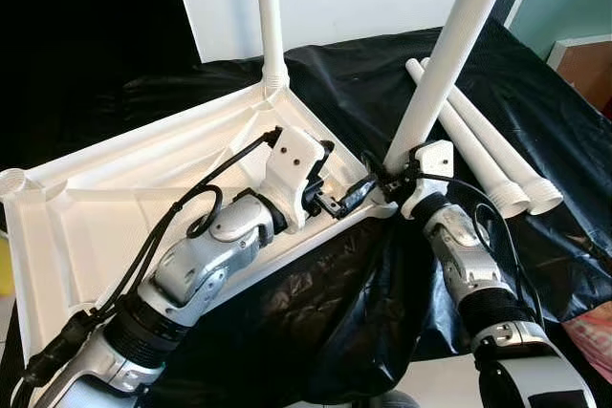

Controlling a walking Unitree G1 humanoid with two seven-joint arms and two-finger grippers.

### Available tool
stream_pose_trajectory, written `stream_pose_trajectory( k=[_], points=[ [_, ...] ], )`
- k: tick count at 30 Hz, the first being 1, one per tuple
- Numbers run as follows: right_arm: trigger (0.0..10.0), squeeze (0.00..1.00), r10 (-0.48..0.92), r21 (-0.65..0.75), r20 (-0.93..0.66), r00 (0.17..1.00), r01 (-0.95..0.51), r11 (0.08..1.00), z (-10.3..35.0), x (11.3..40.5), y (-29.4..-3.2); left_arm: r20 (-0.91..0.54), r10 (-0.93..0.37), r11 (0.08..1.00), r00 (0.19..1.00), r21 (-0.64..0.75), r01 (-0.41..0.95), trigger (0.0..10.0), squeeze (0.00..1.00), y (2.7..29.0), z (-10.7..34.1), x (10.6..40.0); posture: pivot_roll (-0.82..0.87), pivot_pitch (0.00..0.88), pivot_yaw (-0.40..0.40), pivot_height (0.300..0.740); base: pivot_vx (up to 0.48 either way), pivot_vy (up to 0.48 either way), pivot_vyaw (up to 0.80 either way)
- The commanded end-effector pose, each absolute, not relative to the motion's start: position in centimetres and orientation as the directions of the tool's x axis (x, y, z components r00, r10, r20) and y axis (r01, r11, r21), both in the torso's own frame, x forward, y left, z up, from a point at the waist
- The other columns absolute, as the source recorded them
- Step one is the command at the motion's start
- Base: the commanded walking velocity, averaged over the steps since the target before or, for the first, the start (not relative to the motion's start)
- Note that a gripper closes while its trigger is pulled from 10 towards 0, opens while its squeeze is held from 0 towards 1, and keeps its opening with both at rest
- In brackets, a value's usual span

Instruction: Building children table

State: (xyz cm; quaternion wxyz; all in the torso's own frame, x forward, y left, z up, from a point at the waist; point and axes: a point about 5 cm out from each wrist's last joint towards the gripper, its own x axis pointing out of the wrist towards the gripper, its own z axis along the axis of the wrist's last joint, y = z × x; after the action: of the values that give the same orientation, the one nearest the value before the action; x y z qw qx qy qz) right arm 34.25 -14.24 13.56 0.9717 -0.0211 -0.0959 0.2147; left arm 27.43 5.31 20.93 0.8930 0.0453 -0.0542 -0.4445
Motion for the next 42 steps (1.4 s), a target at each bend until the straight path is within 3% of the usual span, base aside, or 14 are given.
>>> stream_pose_trajectory(
  k=[1,13,24,32,36,42],
  points=[
    [10.0,0.00,0.408,-0.019,-0.004,0.913,-0.408,0.913,9.6,33.3,-14.5,0.011,-0.935,0.352,0.355,0.159,0.922,10.0,0.00,4.5,21.1,26.1,0.01,0.123,0.017,0.740,0.000,0.000,0.00],
    [10.0,0.00,0.309,-0.048,-0.026,0.951,-0.310,0.950,8.5,32.4,-14.1,0.014,-0.935,0.351,0.353,0.153,0.924,10.0,0.00,4.5,21.1,25.9,0.01,0.127,0.016,0.740,0.000,0.000,0.00],
    [10.0,0.00,0.378,-0.007,-0.001,0.926,-0.378,0.926,8.7,31.6,-11.6,0.016,-0.937,0.347,0.348,0.149,0.926,10.0,0.00,4.4,21.2,25.9,0.01,0.129,0.017,0.740,0.000,0.000,0.00],
    [10.0,0.00,0.288,-0.084,0.038,0.957,-0.284,0.955,9.5,32.0,-11.4,0.016,-0.938,0.346,0.347,0.148,0.927,10.0,0.00,4.3,21.1,25.9,0.01,0.124,0.011,0.740,0.000,0.000,0.00],
    [10.0,0.00,0.365,-0.237,0.079,0.927,-0.339,0.911,9.7,31.3,-10.9,0.019,-0.936,0.349,0.350,0.148,0.925,10.0,0.00,4.3,21.2,25.9,0.01,0.121,0.012,0.740,0.000,0.000,0.00],
    [10.0,0.00,0.391,-0.210,0.098,0.915,-0.365,0.907,9.8,31.0,-11.5,0.021,-0.938,0.345,0.346,0.149,0.927,10.0,0.00,4.3,21.2,25.9,0.01,0.118,0.014,0.740,0.000,0.000,0.00]
  ],
)
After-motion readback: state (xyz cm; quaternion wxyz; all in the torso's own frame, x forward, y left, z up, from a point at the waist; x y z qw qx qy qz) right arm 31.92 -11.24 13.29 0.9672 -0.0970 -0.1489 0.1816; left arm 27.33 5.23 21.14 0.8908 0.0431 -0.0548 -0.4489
